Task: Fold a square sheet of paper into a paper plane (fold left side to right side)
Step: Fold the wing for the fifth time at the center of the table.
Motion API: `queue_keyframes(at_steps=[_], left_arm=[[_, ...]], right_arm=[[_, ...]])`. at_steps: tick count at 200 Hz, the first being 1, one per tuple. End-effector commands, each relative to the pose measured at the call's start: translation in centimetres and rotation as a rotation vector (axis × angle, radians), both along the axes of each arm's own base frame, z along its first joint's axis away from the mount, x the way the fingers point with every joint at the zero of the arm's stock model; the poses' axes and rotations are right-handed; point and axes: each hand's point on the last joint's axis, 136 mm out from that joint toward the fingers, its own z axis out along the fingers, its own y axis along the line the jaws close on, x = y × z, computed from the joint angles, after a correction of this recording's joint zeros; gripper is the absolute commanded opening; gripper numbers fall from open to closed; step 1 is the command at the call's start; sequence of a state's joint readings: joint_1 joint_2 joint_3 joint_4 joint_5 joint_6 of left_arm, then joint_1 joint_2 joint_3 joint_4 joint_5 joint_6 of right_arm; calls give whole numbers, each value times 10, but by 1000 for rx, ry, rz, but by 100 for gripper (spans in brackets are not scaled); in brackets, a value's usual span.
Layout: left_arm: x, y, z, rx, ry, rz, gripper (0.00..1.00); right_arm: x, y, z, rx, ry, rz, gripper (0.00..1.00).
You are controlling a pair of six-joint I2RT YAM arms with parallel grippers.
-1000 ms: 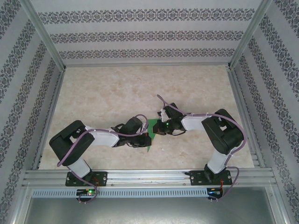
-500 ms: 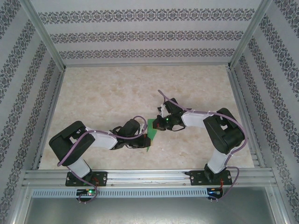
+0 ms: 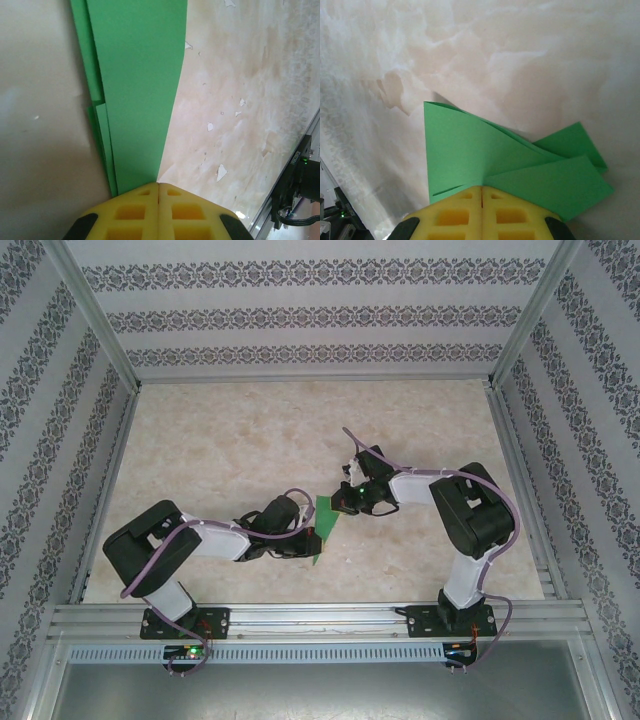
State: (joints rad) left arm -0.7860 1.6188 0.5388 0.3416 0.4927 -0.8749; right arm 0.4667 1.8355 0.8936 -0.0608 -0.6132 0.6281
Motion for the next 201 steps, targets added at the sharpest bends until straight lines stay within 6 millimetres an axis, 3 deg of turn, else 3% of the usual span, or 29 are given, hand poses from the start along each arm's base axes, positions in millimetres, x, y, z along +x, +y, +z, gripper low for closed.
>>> queue_keyframes(at_steps=[1,30,52,114,201], left_arm=[[-10,7,1,31,23,-8,1],[2,-10,34,-30,-24,-47,1],[13,-18,43,-34,-39,-66,1],[41,-28,30,-3,-38,-78,2],[31,-17,-8,52,28,-74,1]], right_arm=[[-3,-15,-20,-95,28,-16,0],[-13,-24,-34,-141,74,-19,0],[-16,-26,-39,-157,81,-19,0],[-17,-26,-39,-172,82,-16,0],[-20,-34,-48,-228,94,-1,0]])
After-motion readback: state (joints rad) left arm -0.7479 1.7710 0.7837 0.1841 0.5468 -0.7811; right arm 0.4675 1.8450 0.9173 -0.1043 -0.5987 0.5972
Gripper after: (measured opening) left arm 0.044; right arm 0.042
